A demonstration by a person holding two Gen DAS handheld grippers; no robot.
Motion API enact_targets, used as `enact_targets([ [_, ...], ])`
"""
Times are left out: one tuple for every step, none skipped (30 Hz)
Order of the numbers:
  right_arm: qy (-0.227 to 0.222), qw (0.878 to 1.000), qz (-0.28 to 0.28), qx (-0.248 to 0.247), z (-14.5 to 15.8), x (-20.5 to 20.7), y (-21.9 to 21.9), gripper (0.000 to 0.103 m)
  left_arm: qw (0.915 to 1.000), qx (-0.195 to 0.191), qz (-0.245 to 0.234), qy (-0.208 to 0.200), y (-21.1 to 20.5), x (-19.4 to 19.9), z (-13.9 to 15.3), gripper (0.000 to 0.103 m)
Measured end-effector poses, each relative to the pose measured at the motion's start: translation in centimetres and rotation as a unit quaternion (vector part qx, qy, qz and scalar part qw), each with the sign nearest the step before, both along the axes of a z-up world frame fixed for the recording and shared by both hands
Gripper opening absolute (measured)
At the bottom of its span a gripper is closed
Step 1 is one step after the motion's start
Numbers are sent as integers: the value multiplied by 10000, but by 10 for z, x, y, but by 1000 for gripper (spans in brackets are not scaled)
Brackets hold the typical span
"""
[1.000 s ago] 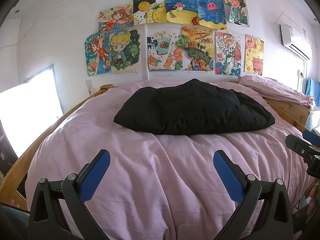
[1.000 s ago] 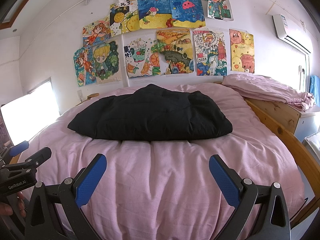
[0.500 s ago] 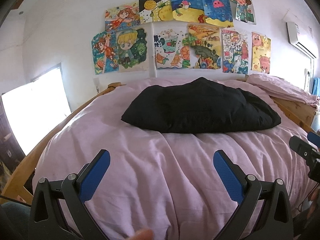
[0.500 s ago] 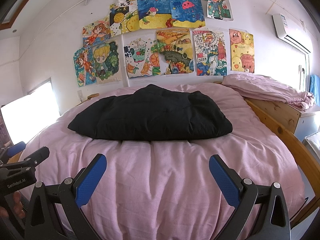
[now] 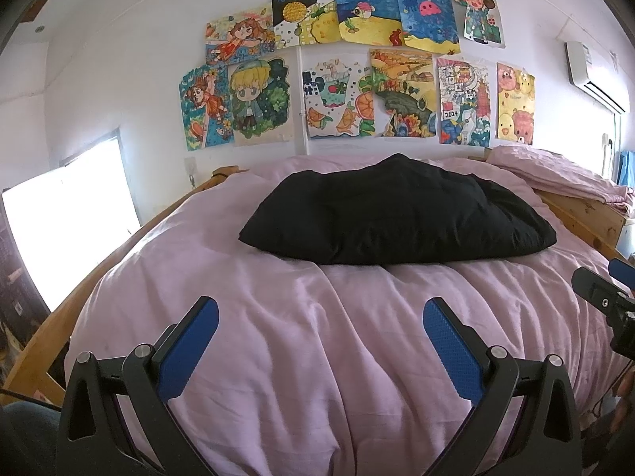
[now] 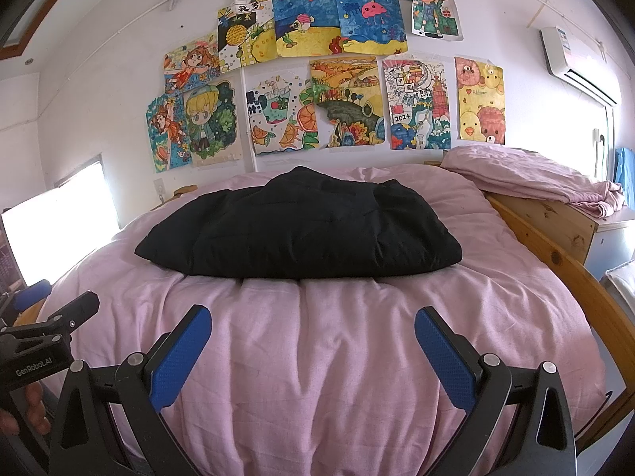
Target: Fold large clothes
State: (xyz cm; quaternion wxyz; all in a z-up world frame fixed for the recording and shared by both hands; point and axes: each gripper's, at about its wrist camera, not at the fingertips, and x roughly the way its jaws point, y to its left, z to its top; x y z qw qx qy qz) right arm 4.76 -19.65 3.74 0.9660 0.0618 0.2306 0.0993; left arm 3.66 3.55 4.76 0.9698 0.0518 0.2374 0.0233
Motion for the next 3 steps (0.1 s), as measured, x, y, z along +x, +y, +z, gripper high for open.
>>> enact_targets([
  [1, 10000, 2, 3, 0, 0, 1, 103, 10000, -6, 2, 3, -1, 0, 0, 101],
  [2, 10000, 3, 3, 0, -1, 1, 103, 10000, -13, -1, 8, 0, 0, 0, 101],
  [5, 10000, 1, 1, 0, -1, 1, 103, 10000, -13, -6, 15, -1, 1, 0, 101],
])
